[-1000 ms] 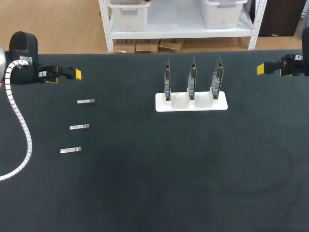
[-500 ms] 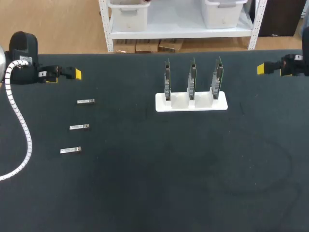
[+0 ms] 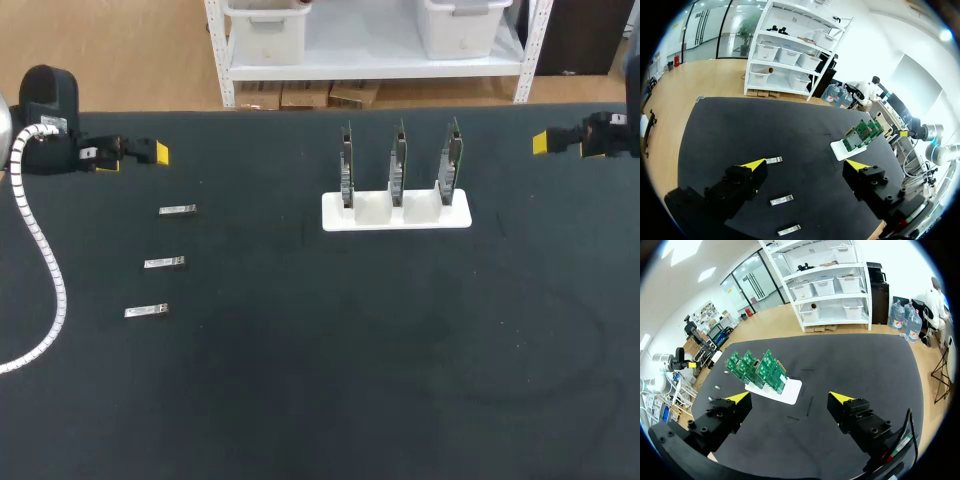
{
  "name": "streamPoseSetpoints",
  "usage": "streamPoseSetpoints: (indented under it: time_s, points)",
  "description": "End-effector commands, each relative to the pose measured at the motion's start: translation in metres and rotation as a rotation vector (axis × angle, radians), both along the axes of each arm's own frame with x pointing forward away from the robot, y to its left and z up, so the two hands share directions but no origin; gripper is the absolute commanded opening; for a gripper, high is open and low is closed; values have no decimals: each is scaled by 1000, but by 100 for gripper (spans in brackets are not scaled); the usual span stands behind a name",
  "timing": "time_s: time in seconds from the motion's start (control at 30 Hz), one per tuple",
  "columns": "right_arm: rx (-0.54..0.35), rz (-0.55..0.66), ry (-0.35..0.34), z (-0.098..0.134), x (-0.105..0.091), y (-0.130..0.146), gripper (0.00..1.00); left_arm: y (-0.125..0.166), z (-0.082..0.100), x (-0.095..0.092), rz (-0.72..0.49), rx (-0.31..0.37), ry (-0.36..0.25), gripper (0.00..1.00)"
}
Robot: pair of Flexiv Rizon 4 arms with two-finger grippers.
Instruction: Pick up the optical module with the left hand, and insert it into the network port with the right hand.
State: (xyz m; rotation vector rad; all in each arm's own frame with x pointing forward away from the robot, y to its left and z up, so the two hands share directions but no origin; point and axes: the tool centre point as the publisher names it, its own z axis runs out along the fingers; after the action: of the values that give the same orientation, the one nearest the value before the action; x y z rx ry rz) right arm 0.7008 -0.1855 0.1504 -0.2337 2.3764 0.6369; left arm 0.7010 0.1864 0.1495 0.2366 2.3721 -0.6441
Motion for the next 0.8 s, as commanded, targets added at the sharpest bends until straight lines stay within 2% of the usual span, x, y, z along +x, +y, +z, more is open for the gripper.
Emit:
streamPoseSetpoints:
  time_s: [0.03,0.13,0.33,0.4,0.47,0.67,0.7,0.8]
  points:
    - [-2,-3,-1,0,-1,1,100,-1,1,0,2,3,2,100]
    - [-2,-3,-1,0,-1,1,100,-1,1,0,2,3,2,100]
    - [-2,-3,-1,0,-1,1,100,2,0,2,-45,95,-71,100]
    - [-2,-3,-1,0,-1,1,100,3,-4,5,-68,144,-104,100]
    - [-2,-3,-1,0,-1,1,100,4,-10,8,-113,204,-112,100]
    - [-2,-3,-1,0,-1,1,100,8,-28,21,-279,386,-108,100]
    - [-2,-3,-1,0,-1,1,100,10,-28,25,-264,389,-125,100]
    - [-2,-3,-1,0,-1,1,100,13,-29,37,-307,435,-90,100]
